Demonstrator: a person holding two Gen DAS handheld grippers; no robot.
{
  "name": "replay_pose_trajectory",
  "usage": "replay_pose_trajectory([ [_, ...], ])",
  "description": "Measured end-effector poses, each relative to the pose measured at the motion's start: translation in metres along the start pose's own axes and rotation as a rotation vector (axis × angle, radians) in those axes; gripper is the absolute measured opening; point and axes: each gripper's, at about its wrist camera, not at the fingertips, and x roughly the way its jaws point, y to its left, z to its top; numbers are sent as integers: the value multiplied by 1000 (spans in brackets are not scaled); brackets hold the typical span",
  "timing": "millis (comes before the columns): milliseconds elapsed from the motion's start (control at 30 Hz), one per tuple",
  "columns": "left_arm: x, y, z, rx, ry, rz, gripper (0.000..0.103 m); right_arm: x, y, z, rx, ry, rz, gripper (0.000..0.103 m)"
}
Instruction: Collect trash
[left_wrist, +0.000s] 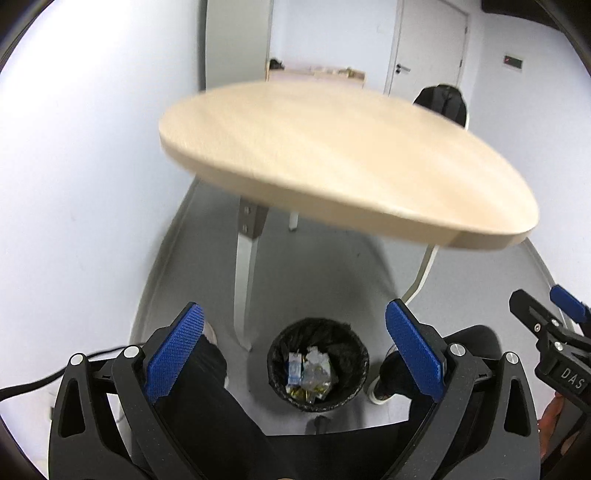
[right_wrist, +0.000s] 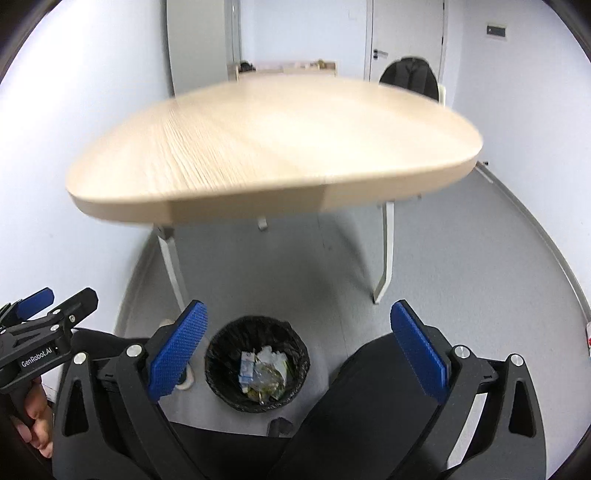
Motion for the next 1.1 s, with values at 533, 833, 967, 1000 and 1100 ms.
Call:
replay_pose_trajectory([
  [533, -53, -6, 1, 30, -84, -28, 97, -83, 6, 20, -45, -129, 23, 95],
  [833, -57, -8, 1, 48, -84, -30, 97, -77, 4, 17, -32, -105, 28, 95],
  [967, -55, -10, 1, 57, -79, -31, 97, -75, 4, 17, -31, -98, 25, 95],
  [1000, -55, -10, 1, 58, -79, -31, 97, -74, 5, 17, -31, -96, 26, 95],
  [1100, -55, -11, 1, 57, -79, -30, 97, -72, 6, 16, -34, -92, 25, 95],
])
